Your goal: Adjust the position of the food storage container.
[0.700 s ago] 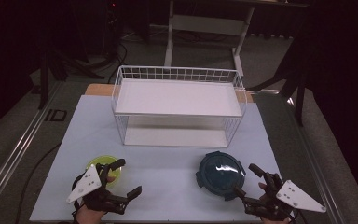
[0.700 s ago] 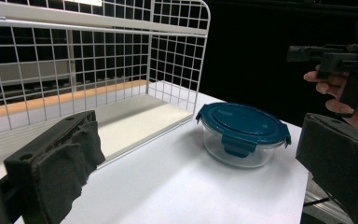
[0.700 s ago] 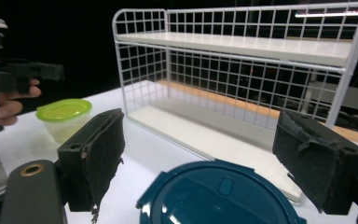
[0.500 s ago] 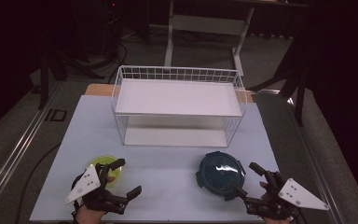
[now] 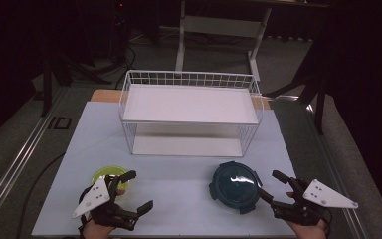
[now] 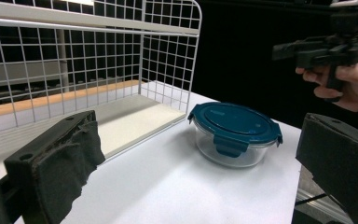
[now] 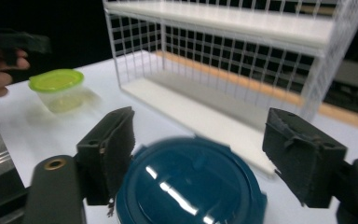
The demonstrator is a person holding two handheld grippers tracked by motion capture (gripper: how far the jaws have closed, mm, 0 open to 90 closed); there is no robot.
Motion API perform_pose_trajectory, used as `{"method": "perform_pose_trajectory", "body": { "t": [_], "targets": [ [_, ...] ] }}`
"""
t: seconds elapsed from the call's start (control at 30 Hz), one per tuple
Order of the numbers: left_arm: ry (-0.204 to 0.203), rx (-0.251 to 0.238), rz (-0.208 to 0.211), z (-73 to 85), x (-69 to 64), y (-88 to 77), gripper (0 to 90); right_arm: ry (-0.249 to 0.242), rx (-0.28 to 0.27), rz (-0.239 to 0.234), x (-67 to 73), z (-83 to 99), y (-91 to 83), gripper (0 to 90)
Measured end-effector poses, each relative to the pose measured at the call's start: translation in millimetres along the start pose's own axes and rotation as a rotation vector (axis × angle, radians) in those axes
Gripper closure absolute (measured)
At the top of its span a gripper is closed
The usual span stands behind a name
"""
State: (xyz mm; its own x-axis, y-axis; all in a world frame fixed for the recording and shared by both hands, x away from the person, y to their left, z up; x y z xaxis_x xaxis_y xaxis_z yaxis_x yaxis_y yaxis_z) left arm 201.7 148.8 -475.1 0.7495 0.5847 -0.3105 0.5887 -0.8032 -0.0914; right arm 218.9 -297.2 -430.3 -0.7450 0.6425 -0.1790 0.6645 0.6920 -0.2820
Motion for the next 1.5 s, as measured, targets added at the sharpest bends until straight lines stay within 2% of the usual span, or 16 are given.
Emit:
{"method": "perform_pose_trajectory", "body": {
  "t": [0.1, 0.17, 0.23, 0.43, 0.53, 0.77, 1.0, 1.23, 1.5],
  "targets": [
    [0.005, 0.001, 0.0, -0.1, -0.5, 0.0, 0.0, 0.02, 0.04, -0.017, -8.7, 16.1, 0.4, 51.8],
    [0.003, 0.004, 0.001, 0.3, -0.4, 0.4, 0.0, 0.017, 0.066, -0.013, -10.7, 25.1, 1.6, 58.4],
    [0.005, 0.005, 0.003, 0.7, -0.1, 0.8, 0.0, 0.035, 0.089, -0.022, -13.0, 34.5, 2.9, 63.7],
    [0.005, 0.012, 0.008, 1.9, -0.6, 2.4, 0.0, 0.038, 0.158, -0.032, -19.6, 58.6, 3.8, 89.7],
    [0.01, 0.016, 0.01, 2.5, -1.5, 2.9, 0.0, 0.036, 0.197, -0.048, -20.4, 70.8, 6.8, 89.9],
    [0.01, 0.018, 0.013, 2.8, -1.9, 3.2, 0.0, 0.029, 0.229, -0.088, -18.8, 85.9, 16.9, 90.0],
    [0.009, 0.024, 0.017, 4.0, -2.3, 5.2, 0.0, 0.041, 0.229, -0.088, -18.7, 87.1, 17.6, 90.0],
    [0.015, 0.032, 0.017, 4.7, -2.9, 6.6, 0.0, 0.06, 0.219, -0.142, -12.2, 84.2, 26.5, 90.0],
    [0.014, 0.036, 0.019, 5.2, -3.2, 7.0, 0.0, 0.038, 0.225, -0.201, -0.5, 75.4, 45.3, 90.0]
  ]
}}
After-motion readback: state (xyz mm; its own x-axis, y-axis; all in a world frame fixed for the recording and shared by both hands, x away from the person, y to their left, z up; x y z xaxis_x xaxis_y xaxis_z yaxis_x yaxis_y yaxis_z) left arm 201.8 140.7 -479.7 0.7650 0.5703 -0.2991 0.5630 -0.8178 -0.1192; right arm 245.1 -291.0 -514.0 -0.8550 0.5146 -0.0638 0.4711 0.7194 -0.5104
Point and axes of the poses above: each handheld gripper's, and its own axes: y roughly forward along the jaws, z roughly out of its underside, x roughly to its left, the point moved 3 cm from there along y, roughly forward along the jaws, and after that the axes turned 11 degrees about -y, right-handed, at the moved point
